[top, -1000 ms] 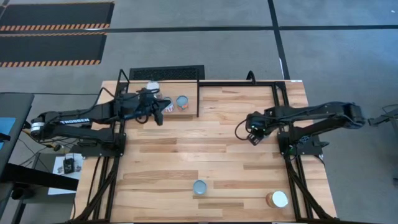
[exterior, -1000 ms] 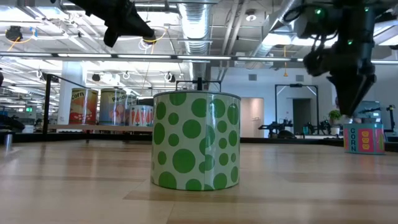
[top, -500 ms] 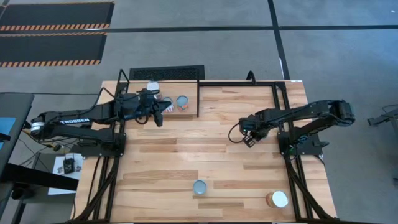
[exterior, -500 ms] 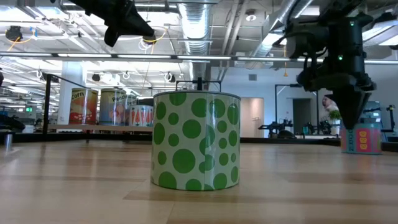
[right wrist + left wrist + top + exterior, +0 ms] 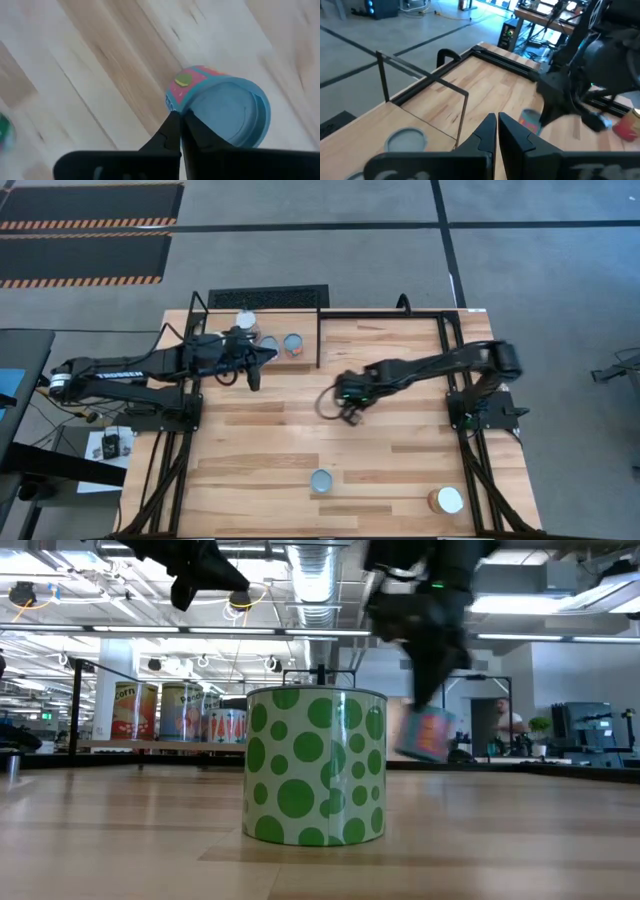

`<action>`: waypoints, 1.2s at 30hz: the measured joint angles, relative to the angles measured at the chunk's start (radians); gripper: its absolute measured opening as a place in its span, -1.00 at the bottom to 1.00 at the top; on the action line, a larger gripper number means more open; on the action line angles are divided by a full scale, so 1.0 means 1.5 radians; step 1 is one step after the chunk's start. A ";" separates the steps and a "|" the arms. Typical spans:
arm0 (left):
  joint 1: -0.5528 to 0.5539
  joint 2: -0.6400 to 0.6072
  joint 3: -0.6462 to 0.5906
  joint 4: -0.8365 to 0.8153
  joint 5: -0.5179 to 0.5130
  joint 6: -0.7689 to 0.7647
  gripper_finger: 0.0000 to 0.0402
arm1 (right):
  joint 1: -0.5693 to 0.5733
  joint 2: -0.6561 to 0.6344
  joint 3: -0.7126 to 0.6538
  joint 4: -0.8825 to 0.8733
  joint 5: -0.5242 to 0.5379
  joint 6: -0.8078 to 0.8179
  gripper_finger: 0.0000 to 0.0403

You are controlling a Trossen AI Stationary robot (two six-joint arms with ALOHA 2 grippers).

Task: Pick and place cans onto a shelf
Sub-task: Put the small canned corn on the shelf

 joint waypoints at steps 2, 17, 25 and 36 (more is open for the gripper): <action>-0.002 -0.006 0.000 0.002 0.000 0.007 -0.98 | 0.003 0.064 0.076 0.002 0.011 -0.037 -0.93; -0.003 -0.112 0.000 -0.056 -0.001 0.049 -0.98 | -0.008 0.392 0.526 -0.065 0.027 -0.242 -0.91; -0.003 -0.125 0.000 -0.097 -0.001 0.048 -0.98 | -0.007 0.447 0.596 -0.088 0.020 -0.241 -0.71; -0.003 -0.125 0.000 -0.099 -0.002 0.048 -0.98 | -0.007 0.418 0.597 -0.116 0.028 -0.253 -0.33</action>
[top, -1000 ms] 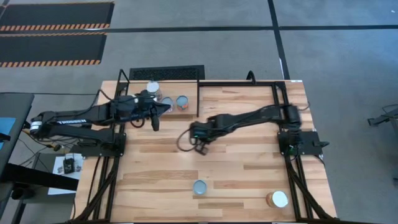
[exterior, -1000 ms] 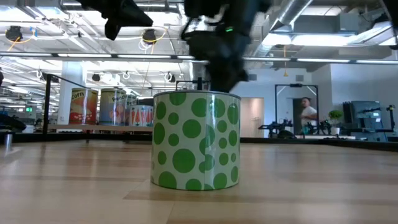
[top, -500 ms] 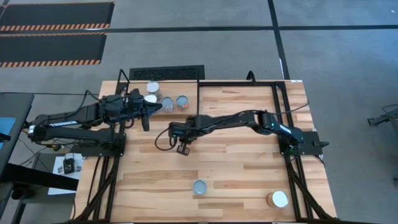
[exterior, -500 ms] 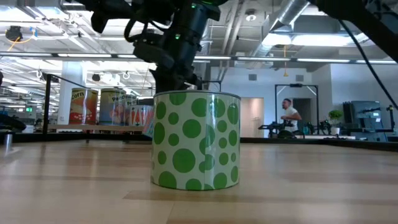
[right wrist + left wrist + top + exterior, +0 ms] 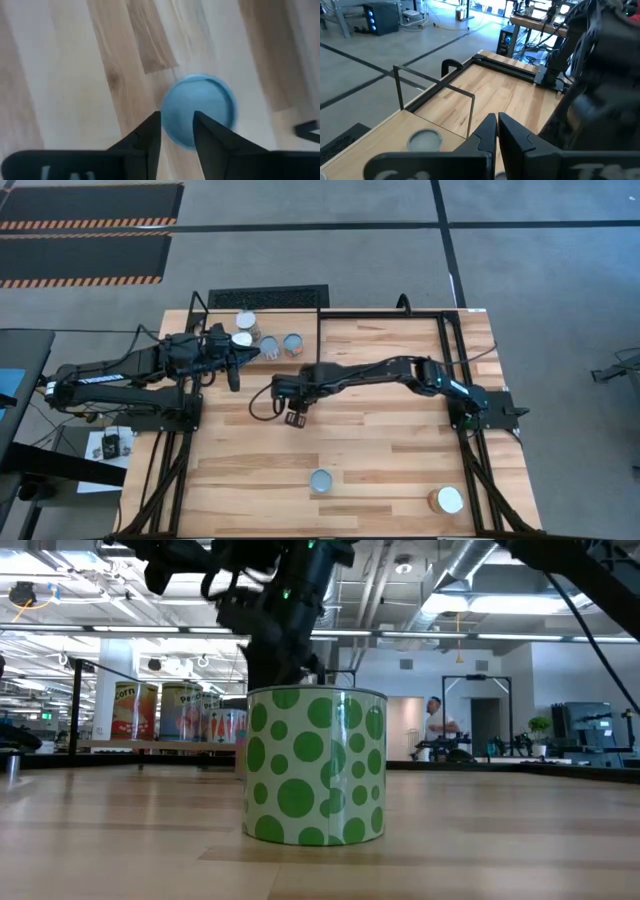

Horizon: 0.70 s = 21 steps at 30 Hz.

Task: Pick and place cans onto a shelf
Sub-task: Put the small canned corn on the shelf

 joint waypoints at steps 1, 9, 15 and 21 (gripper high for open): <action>0.000 0.000 0.000 0.000 0.000 0.000 -0.98 | 0.000 -0.013 0.000 -0.014 0.002 -0.011 -0.32; 0.000 0.001 0.000 0.006 0.002 0.017 -0.98 | -0.009 -0.130 -0.002 -0.050 0.102 -0.093 -0.93; 0.000 0.034 0.001 0.012 0.012 0.021 -0.98 | -0.026 -0.195 -0.091 0.069 0.104 -0.145 -0.97; -0.010 0.088 0.000 0.011 0.024 -0.002 -0.98 | -0.037 -0.350 -0.377 0.294 0.067 -0.123 -0.98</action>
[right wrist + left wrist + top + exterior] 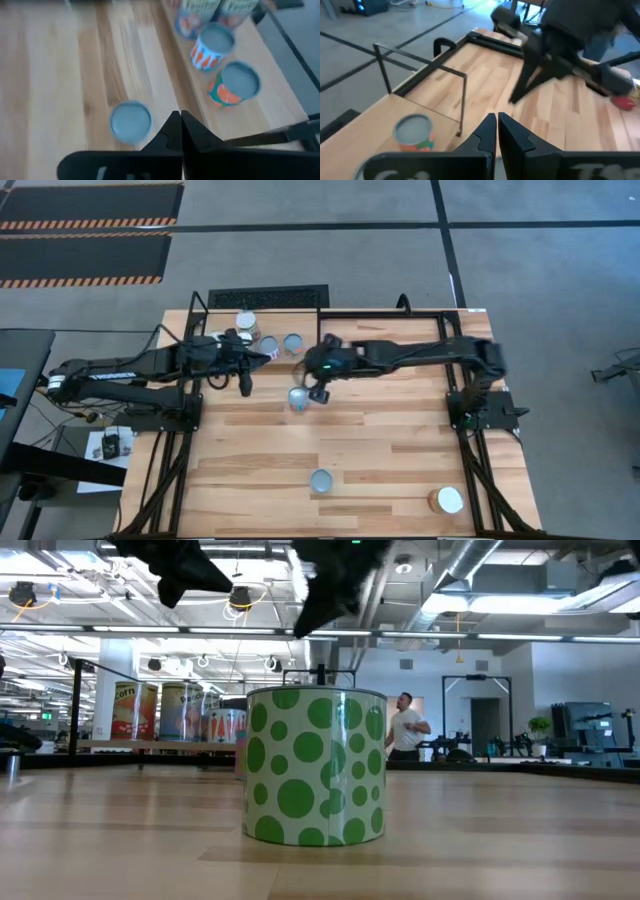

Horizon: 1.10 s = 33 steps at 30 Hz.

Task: Pick and place cans onto a shelf
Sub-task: Put the small canned corn on the shelf

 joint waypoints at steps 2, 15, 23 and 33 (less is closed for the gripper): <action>-0.009 0.017 0.001 -0.001 0.001 -0.004 -0.98 | -0.003 -0.065 -0.093 0.088 -0.005 0.023 -0.98; -0.088 0.201 0.003 -0.016 0.053 -0.087 -0.93 | -0.033 -0.383 -0.440 0.137 -0.006 0.106 -0.96; -0.138 0.373 0.057 -0.026 0.034 -0.096 -0.71 | -0.077 -0.503 -0.499 0.063 -0.007 0.075 -0.96; -0.148 0.497 0.124 -0.049 -0.030 -0.100 -0.51 | -0.110 -0.590 -0.511 0.019 -0.013 0.032 -0.96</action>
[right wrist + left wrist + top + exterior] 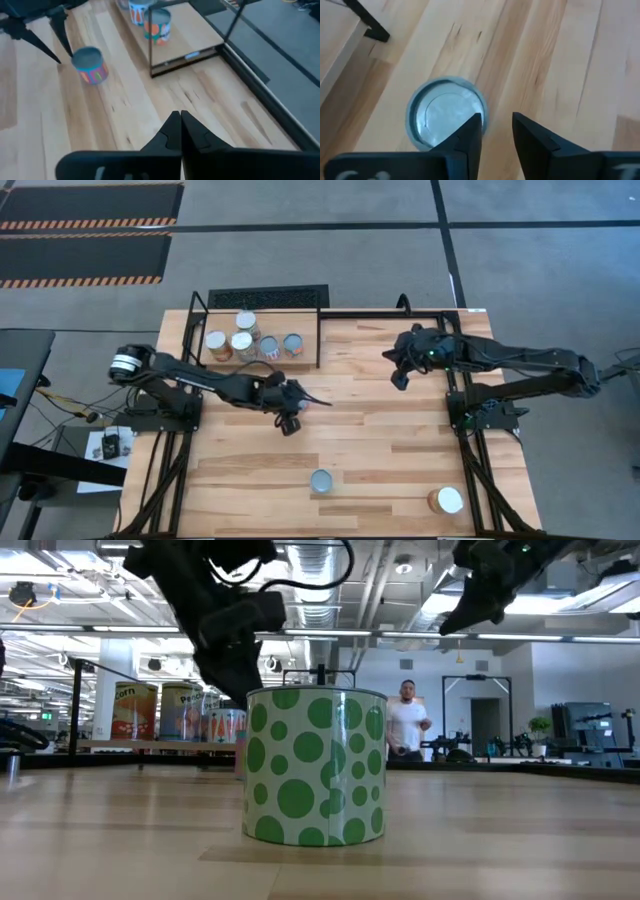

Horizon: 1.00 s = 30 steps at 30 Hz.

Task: Pick and place cans onto a shelf
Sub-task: Put the small canned corn on the shelf

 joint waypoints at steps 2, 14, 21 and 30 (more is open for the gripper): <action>0.000 0.017 0.006 0.001 -0.001 0.012 -0.50 | -0.002 -0.006 0.000 0.004 0.002 -0.003 -0.96; 0.010 0.045 0.006 -0.022 -0.039 0.031 -0.92 | -0.004 -0.021 0.000 -0.009 0.008 -0.001 -0.96; 0.042 0.017 0.051 -0.062 0.037 -0.009 -0.99 | -0.004 -0.018 0.000 -0.006 0.010 -0.001 -0.96; 0.123 -0.061 0.311 -0.365 0.017 -0.066 -1.00 | -0.004 -0.018 0.000 -0.007 0.010 -0.001 -0.96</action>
